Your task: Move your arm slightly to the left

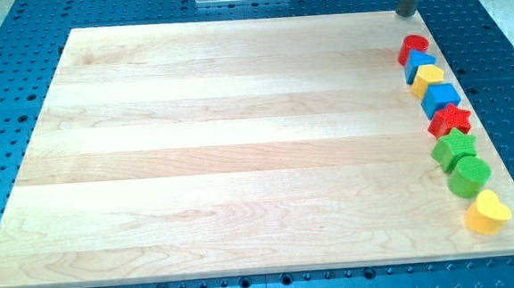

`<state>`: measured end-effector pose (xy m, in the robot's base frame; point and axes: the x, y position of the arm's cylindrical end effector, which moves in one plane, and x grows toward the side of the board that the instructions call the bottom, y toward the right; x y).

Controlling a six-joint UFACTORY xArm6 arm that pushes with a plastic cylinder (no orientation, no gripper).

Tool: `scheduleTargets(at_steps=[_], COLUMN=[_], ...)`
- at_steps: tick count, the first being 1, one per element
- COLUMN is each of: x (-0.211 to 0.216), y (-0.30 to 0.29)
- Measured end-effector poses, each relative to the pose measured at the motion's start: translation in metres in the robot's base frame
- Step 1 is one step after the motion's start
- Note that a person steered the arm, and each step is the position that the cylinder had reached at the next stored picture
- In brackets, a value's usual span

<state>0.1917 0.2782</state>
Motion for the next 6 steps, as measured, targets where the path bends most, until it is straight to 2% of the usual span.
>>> scheduleTargets(at_steps=[6], x=[-0.0005], y=[-0.0037])
